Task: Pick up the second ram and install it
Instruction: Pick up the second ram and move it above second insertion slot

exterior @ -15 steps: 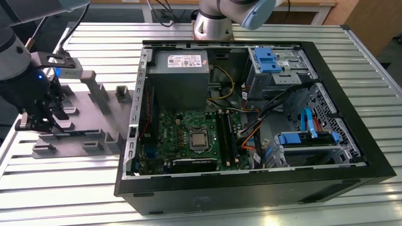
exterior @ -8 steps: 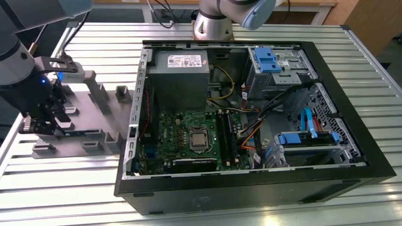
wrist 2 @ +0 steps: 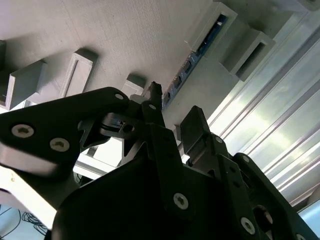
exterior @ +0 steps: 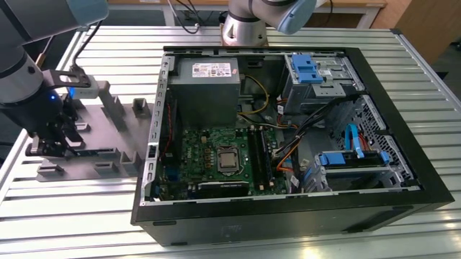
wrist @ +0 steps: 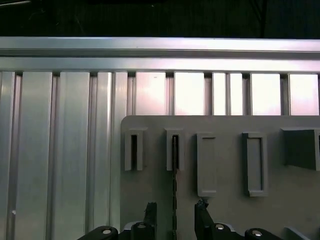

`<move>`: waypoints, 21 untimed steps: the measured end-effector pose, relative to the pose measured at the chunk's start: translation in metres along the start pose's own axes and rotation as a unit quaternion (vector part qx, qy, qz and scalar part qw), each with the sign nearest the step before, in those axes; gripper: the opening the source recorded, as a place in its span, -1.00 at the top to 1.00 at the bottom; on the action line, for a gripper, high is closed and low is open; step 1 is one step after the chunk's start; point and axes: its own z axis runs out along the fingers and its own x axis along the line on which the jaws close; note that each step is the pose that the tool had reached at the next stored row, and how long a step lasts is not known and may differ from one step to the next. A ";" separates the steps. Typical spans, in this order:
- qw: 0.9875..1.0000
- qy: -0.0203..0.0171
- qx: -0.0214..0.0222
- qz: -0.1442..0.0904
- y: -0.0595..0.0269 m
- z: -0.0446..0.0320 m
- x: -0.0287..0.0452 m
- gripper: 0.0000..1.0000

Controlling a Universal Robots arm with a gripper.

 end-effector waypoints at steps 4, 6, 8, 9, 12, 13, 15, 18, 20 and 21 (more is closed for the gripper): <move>1.000 0.000 0.000 0.000 0.0003 0.0040 0.0001 0.15; 1.000 0.000 0.000 0.000 0.0004 0.0061 0.0001 0.15; 1.000 0.000 0.000 0.000 0.0005 0.0083 0.0001 0.15; 1.000 0.000 0.000 0.000 0.0005 0.0094 0.0002 0.15; 1.000 0.000 0.000 0.000 0.0006 0.0124 0.0002 0.15; 1.000 0.000 0.000 0.000 0.0006 0.0134 0.0003 0.15; 1.000 0.000 0.000 0.000 0.0008 0.0153 0.0004 0.15; 1.000 0.000 0.000 0.000 0.0016 0.0180 0.0005 0.17; 1.000 0.000 0.000 0.000 0.0021 0.0196 0.0005 0.30; 1.000 -0.001 0.000 0.000 0.0023 0.0202 0.0005 0.30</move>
